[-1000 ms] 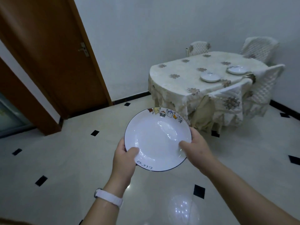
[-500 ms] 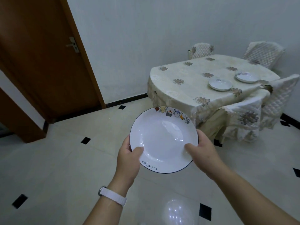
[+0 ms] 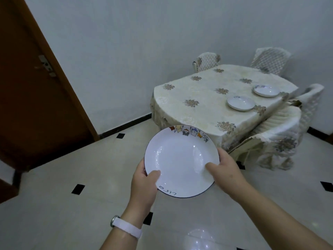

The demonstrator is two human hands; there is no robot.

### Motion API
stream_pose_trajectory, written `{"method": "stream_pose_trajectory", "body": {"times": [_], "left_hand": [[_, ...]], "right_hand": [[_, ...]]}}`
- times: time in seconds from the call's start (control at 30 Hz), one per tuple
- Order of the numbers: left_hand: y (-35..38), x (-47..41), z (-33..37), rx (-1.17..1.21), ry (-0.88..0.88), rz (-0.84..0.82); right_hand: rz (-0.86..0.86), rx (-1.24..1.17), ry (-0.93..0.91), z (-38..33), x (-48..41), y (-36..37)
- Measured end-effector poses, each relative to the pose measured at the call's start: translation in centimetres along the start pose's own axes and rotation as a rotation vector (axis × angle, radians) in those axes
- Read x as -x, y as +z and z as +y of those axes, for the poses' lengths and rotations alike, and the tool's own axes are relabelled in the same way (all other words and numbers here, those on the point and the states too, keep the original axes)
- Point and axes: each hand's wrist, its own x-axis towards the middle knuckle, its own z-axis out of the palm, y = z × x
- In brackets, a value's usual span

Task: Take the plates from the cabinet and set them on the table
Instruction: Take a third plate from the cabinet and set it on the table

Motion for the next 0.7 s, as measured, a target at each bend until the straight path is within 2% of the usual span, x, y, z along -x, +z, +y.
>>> {"method": "stream_pose_trajectory", "body": {"times": [0.43,0.7], "left_hand": [[9.2,-20.4,-1.5,-0.037,-0.139,-0.015],[16.4,-33.2,0.8,-0.168,-0.085,-0.047]], "right_hand": [[0.022,0.004,0.09,1.2,-21.0,-1.6],[0.019,0.045,0.109,-0.3,-34.8,-5.4]]}}
